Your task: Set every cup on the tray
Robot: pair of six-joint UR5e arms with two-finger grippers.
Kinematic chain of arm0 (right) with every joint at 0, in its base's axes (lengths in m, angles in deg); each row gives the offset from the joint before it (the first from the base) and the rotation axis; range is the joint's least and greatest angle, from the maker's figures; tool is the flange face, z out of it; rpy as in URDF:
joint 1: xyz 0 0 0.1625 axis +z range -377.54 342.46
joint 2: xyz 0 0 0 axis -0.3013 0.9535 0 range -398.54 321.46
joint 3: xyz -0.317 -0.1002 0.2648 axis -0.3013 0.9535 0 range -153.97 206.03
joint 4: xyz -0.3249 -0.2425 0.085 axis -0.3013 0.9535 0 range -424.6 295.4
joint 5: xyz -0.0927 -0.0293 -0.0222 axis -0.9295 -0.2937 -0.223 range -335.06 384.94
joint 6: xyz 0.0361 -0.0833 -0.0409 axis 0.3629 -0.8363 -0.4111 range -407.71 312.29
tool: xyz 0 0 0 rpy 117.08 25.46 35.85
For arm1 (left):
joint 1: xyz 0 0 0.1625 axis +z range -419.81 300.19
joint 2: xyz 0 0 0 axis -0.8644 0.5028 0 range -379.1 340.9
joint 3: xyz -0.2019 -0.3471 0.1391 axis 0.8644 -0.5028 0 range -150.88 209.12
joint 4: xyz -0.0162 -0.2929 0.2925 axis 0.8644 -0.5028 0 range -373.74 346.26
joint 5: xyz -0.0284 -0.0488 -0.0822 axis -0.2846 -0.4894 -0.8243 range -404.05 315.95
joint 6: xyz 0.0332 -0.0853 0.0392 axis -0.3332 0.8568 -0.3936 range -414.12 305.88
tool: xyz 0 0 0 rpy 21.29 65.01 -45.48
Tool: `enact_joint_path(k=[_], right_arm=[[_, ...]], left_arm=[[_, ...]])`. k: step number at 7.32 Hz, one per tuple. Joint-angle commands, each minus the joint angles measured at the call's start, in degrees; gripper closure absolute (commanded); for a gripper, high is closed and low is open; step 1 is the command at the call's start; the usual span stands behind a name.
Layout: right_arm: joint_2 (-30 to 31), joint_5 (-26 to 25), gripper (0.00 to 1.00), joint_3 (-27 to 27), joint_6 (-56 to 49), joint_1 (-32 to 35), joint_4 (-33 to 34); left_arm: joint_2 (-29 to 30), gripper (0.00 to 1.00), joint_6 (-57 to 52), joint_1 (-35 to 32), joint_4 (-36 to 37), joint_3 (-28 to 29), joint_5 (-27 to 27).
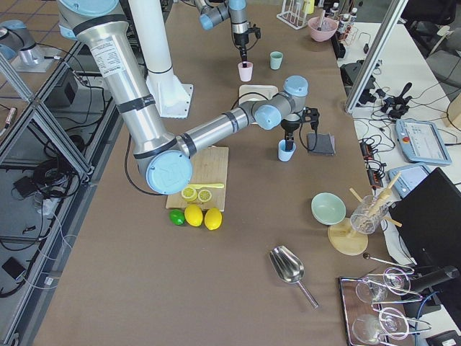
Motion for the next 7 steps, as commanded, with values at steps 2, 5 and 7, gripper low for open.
enact_joint_path(k=[2, 5, 7], right_arm=[[0.0, -0.8, 0.00, 2.2, -0.4, 0.0, -0.5], [-0.4, -0.9, 0.00, 2.9, -0.3, -0.7, -0.6], [-0.4, -2.0, 0.00, 3.4, -0.4, -1.2, -0.7]], left_arm=[[4.1, 1.00, 0.2, 1.8, 1.1, 4.5, 3.2], [5.6, 1.00, 0.0, 2.5, 1.0, 7.6, 4.8], [5.9, 1.00, -0.5, 2.5, 0.9, 9.2, 4.9]])
